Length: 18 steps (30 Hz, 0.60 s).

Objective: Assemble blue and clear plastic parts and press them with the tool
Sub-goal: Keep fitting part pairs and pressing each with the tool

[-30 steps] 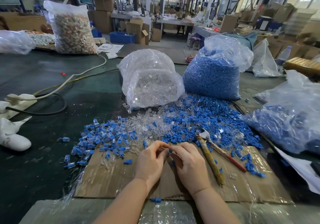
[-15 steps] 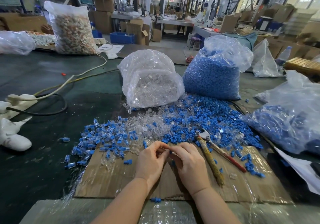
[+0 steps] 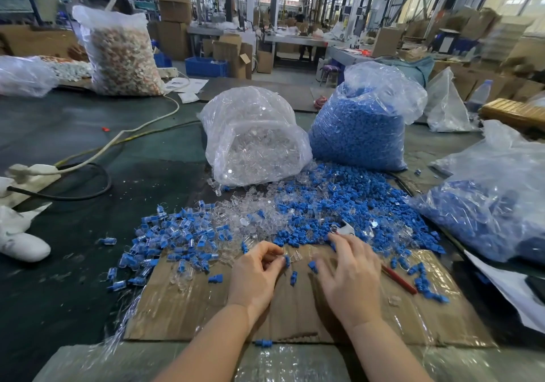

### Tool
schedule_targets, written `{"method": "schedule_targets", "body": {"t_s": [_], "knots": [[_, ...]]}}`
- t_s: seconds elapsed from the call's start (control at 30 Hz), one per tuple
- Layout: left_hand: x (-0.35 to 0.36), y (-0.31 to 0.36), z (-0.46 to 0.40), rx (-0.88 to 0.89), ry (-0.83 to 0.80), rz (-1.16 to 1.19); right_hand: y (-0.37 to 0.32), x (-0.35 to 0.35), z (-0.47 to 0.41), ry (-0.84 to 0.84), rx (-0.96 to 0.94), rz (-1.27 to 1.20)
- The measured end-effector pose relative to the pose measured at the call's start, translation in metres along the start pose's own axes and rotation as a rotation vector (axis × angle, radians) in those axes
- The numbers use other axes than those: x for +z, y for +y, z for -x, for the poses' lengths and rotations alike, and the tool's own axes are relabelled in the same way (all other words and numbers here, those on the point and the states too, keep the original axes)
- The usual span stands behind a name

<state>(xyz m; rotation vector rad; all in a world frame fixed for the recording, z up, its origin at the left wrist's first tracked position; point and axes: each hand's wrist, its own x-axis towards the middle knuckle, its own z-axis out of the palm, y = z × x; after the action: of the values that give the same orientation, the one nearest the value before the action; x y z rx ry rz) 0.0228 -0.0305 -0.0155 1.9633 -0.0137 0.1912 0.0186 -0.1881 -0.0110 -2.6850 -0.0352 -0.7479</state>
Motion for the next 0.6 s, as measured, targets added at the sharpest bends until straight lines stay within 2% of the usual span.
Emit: {"method": "schedule_targets", "body": {"t_s": [0.07,0.17,0.27,0.47,0.6], "knots": [[-0.001,0.001,0.0,-0.013,-0.004,0.004,0.006,-0.008,-0.005,-0.081,0.166,0.162],[-0.001,0.003,-0.002,-0.032,0.001,0.019,0.018,-0.015,-0.013,-0.333,0.396,0.379],[-0.002,0.005,-0.004,-0.063,0.012,0.036,0.024,-0.016,-0.014,-0.475,0.448,0.412],[-0.006,0.012,-0.01,-0.16,0.008,0.138,0.019,-0.018,-0.016,-0.466,0.372,0.492],[-0.01,0.016,-0.011,-0.181,-0.001,0.172,0.019,-0.018,-0.017,-0.449,0.39,0.478]]}}
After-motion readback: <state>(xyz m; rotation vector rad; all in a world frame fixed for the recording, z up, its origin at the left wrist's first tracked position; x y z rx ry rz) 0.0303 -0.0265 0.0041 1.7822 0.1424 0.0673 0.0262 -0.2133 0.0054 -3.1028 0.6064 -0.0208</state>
